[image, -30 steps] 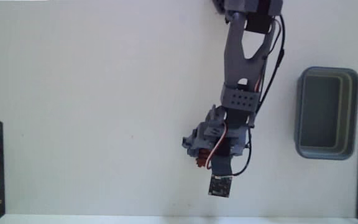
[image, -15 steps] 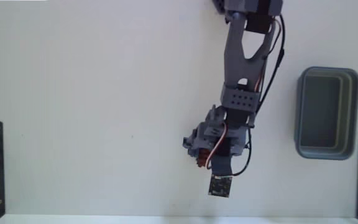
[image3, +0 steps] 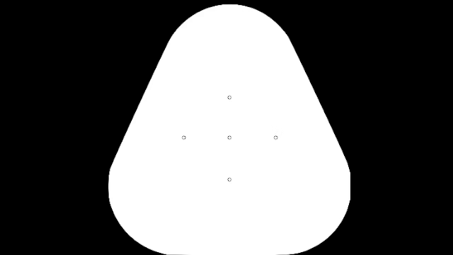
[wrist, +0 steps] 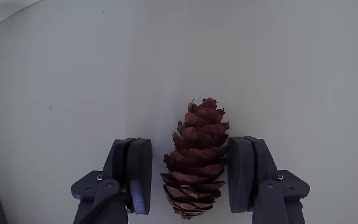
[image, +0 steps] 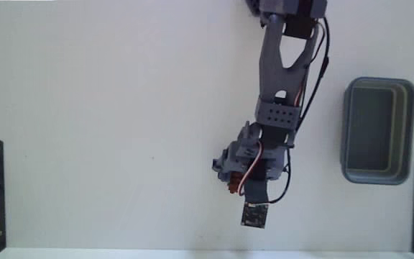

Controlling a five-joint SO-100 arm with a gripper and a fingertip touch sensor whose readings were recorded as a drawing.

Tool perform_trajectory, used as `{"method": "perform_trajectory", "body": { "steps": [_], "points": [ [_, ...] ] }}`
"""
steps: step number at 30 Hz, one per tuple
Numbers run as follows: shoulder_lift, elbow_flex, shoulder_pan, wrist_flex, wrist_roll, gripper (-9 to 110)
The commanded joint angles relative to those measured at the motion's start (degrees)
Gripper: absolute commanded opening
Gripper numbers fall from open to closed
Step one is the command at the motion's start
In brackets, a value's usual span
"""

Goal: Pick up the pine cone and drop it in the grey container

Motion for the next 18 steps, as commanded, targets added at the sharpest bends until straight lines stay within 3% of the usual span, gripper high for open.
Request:
{"method": "perform_trajectory", "body": {
  "steps": [1,18],
  "points": [
    [1.9,-0.1,1.0,-0.3,0.1,70],
    [1.9,-0.1,1.0,-0.3,0.1,66]
  ]
}}
